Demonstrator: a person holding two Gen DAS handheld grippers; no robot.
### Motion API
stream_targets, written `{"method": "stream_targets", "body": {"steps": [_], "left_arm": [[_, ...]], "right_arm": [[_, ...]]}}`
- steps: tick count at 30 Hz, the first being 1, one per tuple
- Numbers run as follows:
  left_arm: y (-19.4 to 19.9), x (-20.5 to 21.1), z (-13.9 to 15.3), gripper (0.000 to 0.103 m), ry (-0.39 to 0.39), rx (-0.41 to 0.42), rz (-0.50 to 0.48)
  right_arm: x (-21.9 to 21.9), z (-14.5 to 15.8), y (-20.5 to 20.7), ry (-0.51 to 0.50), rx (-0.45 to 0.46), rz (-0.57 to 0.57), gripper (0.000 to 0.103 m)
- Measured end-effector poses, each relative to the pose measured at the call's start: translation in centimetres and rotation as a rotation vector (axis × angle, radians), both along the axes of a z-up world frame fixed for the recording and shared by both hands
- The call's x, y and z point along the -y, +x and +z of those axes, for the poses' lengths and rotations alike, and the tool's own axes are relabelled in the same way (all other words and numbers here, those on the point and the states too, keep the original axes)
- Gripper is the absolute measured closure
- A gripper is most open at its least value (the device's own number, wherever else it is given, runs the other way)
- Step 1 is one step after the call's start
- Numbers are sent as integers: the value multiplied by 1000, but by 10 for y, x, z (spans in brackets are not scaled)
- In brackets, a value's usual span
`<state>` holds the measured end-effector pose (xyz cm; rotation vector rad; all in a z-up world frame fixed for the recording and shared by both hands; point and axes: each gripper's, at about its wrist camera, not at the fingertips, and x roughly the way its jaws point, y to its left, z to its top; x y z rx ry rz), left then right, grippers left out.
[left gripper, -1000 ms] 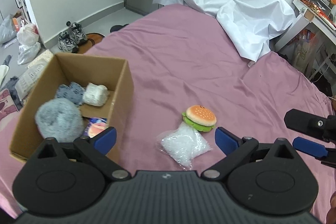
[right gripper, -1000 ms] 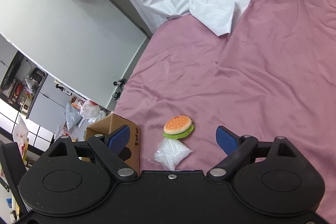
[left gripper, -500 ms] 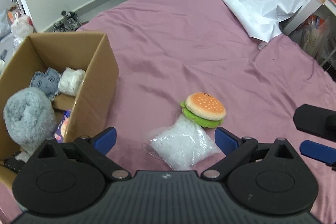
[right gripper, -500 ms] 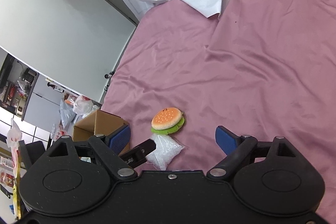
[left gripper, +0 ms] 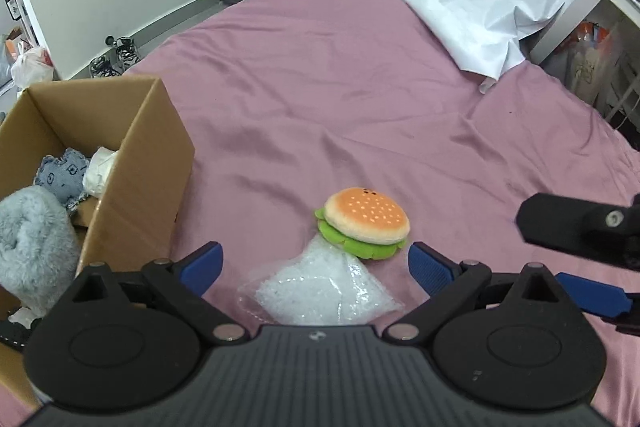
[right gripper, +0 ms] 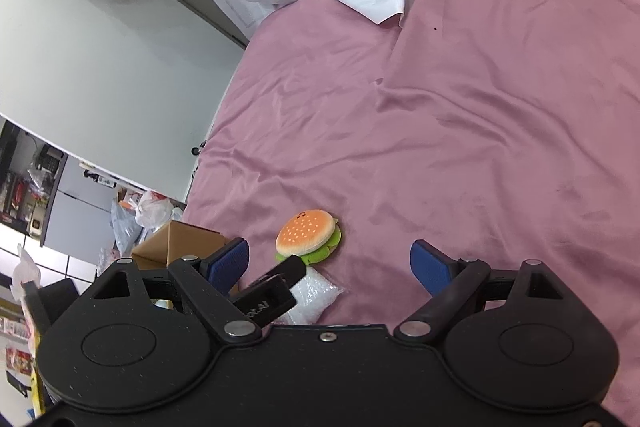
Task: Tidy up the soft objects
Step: 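Move the left tool over the bubble-wrap bag while the right tool moves over the burger toy, then close the left tool on the bubble-wrap bag while the right tool grasps the burger toy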
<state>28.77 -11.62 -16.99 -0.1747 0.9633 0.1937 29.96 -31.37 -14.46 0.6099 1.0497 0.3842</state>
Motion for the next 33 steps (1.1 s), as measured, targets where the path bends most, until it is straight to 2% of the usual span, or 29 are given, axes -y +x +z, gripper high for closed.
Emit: {"method": "stream_targets", "body": {"steps": [4, 6, 8, 9, 14, 23, 26, 33], "left_arm": [[4, -2, -14, 4, -8, -51, 3], [3, -5, -21, 17, -35, -71, 6], [2, -9, -26, 25, -79, -96, 16], [0, -12, -25, 32, -86, -90, 28], [0, -17, -15, 51, -88, -66, 30], [-5, -25, -5, 51, -104, -68, 27], [-10, -32, 4, 51, -99, -57, 32], [-14, -46, 31, 51, -109, -15, 40]], "right_arm": [[1, -5, 3, 34, -4, -21, 15], [0, -10, 6, 60, -14, -34, 18], [0, -16, 10, 86, -29, -48, 20], [-1, -20, 11, 98, -34, -53, 23], [-6, -37, 19, 156, -70, -69, 35], [-28, -59, 35, 183, -91, -78, 36], [-36, -72, 46, 181, -128, -94, 36], [-63, -66, 46, 58, -119, -8, 36]]}}
